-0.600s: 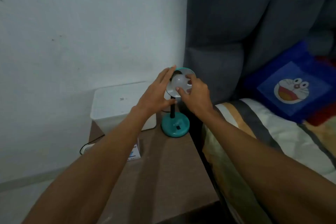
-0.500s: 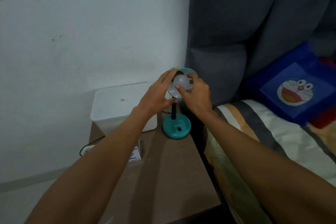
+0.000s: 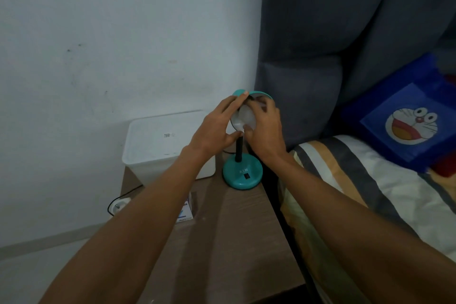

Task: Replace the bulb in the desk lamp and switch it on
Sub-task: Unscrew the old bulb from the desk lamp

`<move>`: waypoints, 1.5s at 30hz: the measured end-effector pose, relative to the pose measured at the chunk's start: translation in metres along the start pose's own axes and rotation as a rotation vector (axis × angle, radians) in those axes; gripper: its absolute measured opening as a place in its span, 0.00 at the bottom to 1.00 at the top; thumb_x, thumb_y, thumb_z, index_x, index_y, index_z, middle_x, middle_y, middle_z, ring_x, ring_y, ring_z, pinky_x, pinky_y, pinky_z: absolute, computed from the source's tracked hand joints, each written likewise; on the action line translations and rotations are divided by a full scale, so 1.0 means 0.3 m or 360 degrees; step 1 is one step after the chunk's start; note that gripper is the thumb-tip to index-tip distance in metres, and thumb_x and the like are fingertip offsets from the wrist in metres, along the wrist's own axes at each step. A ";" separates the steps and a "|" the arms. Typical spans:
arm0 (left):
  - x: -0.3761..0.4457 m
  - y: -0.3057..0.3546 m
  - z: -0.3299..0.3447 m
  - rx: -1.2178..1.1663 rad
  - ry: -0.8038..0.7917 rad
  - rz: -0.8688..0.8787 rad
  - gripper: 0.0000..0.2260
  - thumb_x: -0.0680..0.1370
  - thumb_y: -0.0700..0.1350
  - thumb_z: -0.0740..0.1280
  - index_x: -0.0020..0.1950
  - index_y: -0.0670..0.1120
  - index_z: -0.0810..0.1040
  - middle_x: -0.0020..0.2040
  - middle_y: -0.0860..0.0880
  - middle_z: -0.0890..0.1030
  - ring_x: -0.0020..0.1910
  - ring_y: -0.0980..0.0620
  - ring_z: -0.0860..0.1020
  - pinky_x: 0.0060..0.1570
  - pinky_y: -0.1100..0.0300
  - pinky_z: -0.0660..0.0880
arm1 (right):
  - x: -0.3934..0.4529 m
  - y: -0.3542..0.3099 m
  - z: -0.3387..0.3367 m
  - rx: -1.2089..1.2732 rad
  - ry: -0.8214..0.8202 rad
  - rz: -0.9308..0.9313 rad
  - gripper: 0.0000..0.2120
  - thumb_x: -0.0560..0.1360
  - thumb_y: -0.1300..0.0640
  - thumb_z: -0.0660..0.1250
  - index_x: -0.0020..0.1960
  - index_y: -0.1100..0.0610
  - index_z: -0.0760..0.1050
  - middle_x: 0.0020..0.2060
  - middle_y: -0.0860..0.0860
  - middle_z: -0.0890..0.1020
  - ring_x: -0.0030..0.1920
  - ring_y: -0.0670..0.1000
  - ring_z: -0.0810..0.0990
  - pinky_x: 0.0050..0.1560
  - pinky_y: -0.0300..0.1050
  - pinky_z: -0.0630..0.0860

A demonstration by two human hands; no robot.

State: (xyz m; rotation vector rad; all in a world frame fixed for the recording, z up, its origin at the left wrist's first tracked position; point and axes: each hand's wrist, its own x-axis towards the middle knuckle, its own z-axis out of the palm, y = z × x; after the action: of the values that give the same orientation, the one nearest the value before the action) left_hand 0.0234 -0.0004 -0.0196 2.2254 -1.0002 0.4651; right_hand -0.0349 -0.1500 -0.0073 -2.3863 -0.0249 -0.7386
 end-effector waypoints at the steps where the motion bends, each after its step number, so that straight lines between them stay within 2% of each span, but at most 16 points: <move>1: 0.000 0.001 0.001 -0.0011 0.0011 0.0000 0.40 0.76 0.45 0.77 0.83 0.47 0.60 0.77 0.43 0.69 0.73 0.44 0.73 0.68 0.46 0.77 | -0.003 0.003 0.003 0.0077 0.0025 0.0068 0.32 0.72 0.59 0.75 0.74 0.53 0.68 0.70 0.57 0.68 0.66 0.57 0.72 0.65 0.49 0.74; 3: 0.000 0.001 0.001 -0.0010 0.0027 0.0012 0.39 0.76 0.46 0.76 0.83 0.46 0.61 0.78 0.43 0.69 0.74 0.45 0.72 0.69 0.47 0.76 | -0.003 0.003 0.008 0.0184 0.0036 0.0226 0.32 0.73 0.53 0.75 0.73 0.56 0.67 0.68 0.57 0.72 0.64 0.55 0.75 0.61 0.45 0.73; 5: 0.001 -0.002 0.001 -0.0012 0.0025 0.0022 0.39 0.76 0.45 0.77 0.83 0.48 0.60 0.78 0.44 0.69 0.75 0.46 0.72 0.69 0.47 0.76 | 0.002 -0.003 0.004 0.0230 0.0026 0.0324 0.28 0.74 0.51 0.74 0.71 0.57 0.70 0.64 0.57 0.76 0.61 0.57 0.79 0.58 0.47 0.76; 9: -0.003 -0.003 -0.004 -0.0034 0.0032 0.0007 0.41 0.75 0.45 0.77 0.83 0.49 0.60 0.78 0.45 0.69 0.75 0.47 0.71 0.69 0.49 0.76 | 0.000 -0.015 0.007 0.0133 -0.0024 0.0254 0.28 0.74 0.61 0.73 0.71 0.50 0.70 0.68 0.57 0.68 0.65 0.59 0.74 0.65 0.53 0.75; 11: -0.004 -0.002 -0.006 -0.0031 0.0032 0.0014 0.40 0.75 0.45 0.77 0.83 0.48 0.60 0.78 0.45 0.69 0.75 0.48 0.71 0.70 0.51 0.75 | -0.006 -0.016 0.015 0.0166 -0.0018 0.0261 0.31 0.73 0.62 0.73 0.73 0.49 0.68 0.70 0.57 0.66 0.67 0.58 0.72 0.68 0.49 0.73; 13: -0.003 -0.002 -0.005 -0.0028 0.0034 0.0017 0.40 0.76 0.45 0.77 0.83 0.48 0.60 0.78 0.45 0.69 0.75 0.48 0.71 0.71 0.51 0.75 | -0.008 -0.022 0.021 0.0277 0.0035 0.0344 0.32 0.74 0.57 0.73 0.75 0.52 0.65 0.69 0.57 0.70 0.65 0.55 0.74 0.63 0.43 0.72; 16: -0.002 -0.006 -0.001 -0.0012 0.0043 0.0005 0.41 0.75 0.44 0.78 0.83 0.48 0.61 0.78 0.45 0.69 0.75 0.47 0.71 0.70 0.49 0.75 | 0.009 -0.028 0.021 0.0338 0.0064 0.0474 0.26 0.75 0.50 0.73 0.69 0.57 0.71 0.61 0.57 0.79 0.59 0.56 0.80 0.58 0.49 0.79; 21: -0.005 -0.005 -0.001 -0.0009 0.0038 0.0002 0.41 0.75 0.44 0.78 0.83 0.48 0.61 0.78 0.45 0.69 0.75 0.47 0.72 0.68 0.48 0.77 | 0.016 -0.039 0.008 0.0231 0.0008 0.0425 0.28 0.73 0.61 0.74 0.71 0.52 0.70 0.66 0.57 0.70 0.65 0.57 0.74 0.62 0.46 0.73; 24: -0.003 -0.001 0.004 -0.0014 0.0037 -0.0014 0.41 0.74 0.42 0.79 0.83 0.48 0.61 0.78 0.44 0.69 0.75 0.46 0.72 0.68 0.47 0.76 | 0.008 -0.047 0.007 0.0381 0.0093 0.0534 0.28 0.76 0.51 0.72 0.72 0.55 0.68 0.65 0.58 0.75 0.63 0.55 0.76 0.57 0.44 0.73; 26: -0.003 -0.001 0.007 -0.0019 0.0042 -0.0020 0.41 0.74 0.41 0.79 0.83 0.48 0.61 0.79 0.45 0.69 0.76 0.46 0.71 0.69 0.46 0.76 | 0.020 -0.047 0.006 0.0437 0.0069 0.0659 0.24 0.77 0.49 0.71 0.68 0.59 0.72 0.60 0.58 0.80 0.59 0.57 0.80 0.52 0.42 0.75; 29: -0.005 -0.001 0.005 -0.0040 0.0051 -0.0028 0.41 0.74 0.42 0.78 0.83 0.49 0.61 0.78 0.45 0.69 0.75 0.47 0.71 0.68 0.47 0.77 | 0.036 -0.051 -0.005 0.0376 0.0009 0.0668 0.24 0.75 0.55 0.74 0.68 0.56 0.72 0.62 0.58 0.76 0.61 0.56 0.78 0.57 0.45 0.75; 32: -0.002 0.005 0.003 -0.0024 0.0029 -0.0033 0.42 0.74 0.41 0.79 0.83 0.48 0.61 0.78 0.45 0.69 0.75 0.46 0.72 0.67 0.47 0.77 | 0.027 -0.055 -0.005 0.0351 -0.0005 0.0648 0.28 0.73 0.60 0.74 0.70 0.52 0.70 0.64 0.57 0.71 0.63 0.56 0.74 0.57 0.41 0.71; 37: -0.002 0.008 0.001 -0.0015 0.0032 -0.0028 0.42 0.74 0.41 0.79 0.83 0.49 0.61 0.79 0.45 0.69 0.76 0.46 0.71 0.69 0.47 0.76 | 0.037 -0.063 -0.014 0.0635 0.0077 0.0916 0.24 0.77 0.50 0.71 0.68 0.60 0.73 0.61 0.58 0.80 0.57 0.56 0.80 0.51 0.42 0.76; 39: -0.005 0.006 -0.004 -0.0023 0.0037 -0.0032 0.42 0.74 0.42 0.79 0.83 0.48 0.61 0.79 0.45 0.69 0.76 0.46 0.71 0.69 0.48 0.76 | 0.051 -0.062 -0.018 0.0603 0.0019 0.0907 0.22 0.74 0.53 0.75 0.65 0.59 0.75 0.60 0.57 0.80 0.55 0.54 0.80 0.50 0.43 0.76; 42: -0.007 0.007 -0.005 -0.0011 0.0022 -0.0026 0.42 0.73 0.42 0.79 0.83 0.48 0.61 0.79 0.45 0.69 0.75 0.47 0.72 0.69 0.48 0.76 | 0.056 -0.060 -0.016 0.0472 -0.0030 0.0794 0.27 0.69 0.59 0.78 0.65 0.55 0.73 0.61 0.57 0.76 0.60 0.55 0.77 0.53 0.42 0.73; 45: -0.004 0.012 0.002 -0.0020 0.0018 -0.0025 0.41 0.74 0.41 0.79 0.82 0.48 0.61 0.79 0.45 0.69 0.75 0.46 0.72 0.68 0.48 0.77 | 0.041 -0.072 -0.008 0.0496 0.0032 0.0735 0.25 0.72 0.56 0.76 0.66 0.54 0.72 0.62 0.57 0.75 0.62 0.56 0.76 0.54 0.42 0.72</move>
State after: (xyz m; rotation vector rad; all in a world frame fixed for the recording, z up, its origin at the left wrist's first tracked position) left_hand 0.0200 -0.0018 -0.0192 2.2156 -0.9768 0.4633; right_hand -0.0299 -0.1360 0.0129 -1.9812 0.3796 -0.4942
